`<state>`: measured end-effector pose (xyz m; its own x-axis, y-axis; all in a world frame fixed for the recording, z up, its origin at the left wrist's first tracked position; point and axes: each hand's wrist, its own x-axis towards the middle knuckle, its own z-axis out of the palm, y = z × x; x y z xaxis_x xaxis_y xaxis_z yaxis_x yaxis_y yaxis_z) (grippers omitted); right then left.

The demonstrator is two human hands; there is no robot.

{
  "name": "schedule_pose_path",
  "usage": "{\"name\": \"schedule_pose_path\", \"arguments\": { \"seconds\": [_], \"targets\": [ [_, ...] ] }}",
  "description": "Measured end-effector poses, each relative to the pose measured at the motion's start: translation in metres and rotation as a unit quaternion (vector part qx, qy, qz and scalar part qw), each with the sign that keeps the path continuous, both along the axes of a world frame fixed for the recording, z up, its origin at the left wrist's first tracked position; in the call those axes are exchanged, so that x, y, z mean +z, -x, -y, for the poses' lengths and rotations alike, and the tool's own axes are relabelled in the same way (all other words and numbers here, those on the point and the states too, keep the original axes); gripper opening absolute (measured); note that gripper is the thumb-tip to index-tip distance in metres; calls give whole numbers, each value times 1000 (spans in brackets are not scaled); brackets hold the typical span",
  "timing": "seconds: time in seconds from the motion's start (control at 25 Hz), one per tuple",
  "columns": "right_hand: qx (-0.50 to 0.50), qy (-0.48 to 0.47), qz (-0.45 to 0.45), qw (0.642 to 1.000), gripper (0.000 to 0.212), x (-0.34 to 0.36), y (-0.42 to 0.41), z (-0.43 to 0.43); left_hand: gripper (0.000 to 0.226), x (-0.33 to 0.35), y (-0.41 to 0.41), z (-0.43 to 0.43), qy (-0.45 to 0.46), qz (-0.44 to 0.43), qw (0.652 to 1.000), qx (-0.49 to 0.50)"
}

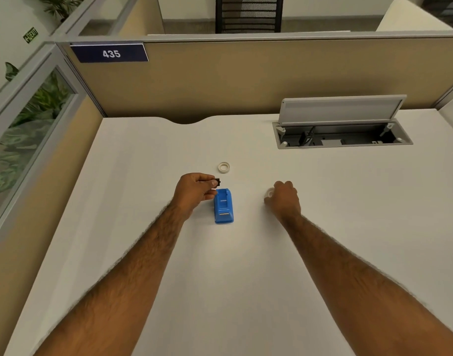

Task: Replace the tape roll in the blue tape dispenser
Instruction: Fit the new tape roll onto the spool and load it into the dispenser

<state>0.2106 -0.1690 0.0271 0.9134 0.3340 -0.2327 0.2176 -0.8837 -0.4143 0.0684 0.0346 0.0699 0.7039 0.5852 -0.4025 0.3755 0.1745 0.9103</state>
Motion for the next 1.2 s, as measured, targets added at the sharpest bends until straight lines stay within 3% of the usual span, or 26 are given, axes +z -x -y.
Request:
{"name": "schedule_pose_path", "arguments": {
  "seconds": [0.24, 0.48, 1.2],
  "targets": [
    [-37, -215, -102, 971, 39, 17, 14, -27, 21, 3, 0, 1, 1, 2, 1000, 5],
    [-21, -341, -230, 911, 40, 38, 26, -45, 18, 13, -3, 2, 2, 13, 1000, 10],
    [49, -428, -336, 838, 35, 57, 35, -61, 19, 26, 5, 1, -7, 37, 999, -9]
  ]
}}
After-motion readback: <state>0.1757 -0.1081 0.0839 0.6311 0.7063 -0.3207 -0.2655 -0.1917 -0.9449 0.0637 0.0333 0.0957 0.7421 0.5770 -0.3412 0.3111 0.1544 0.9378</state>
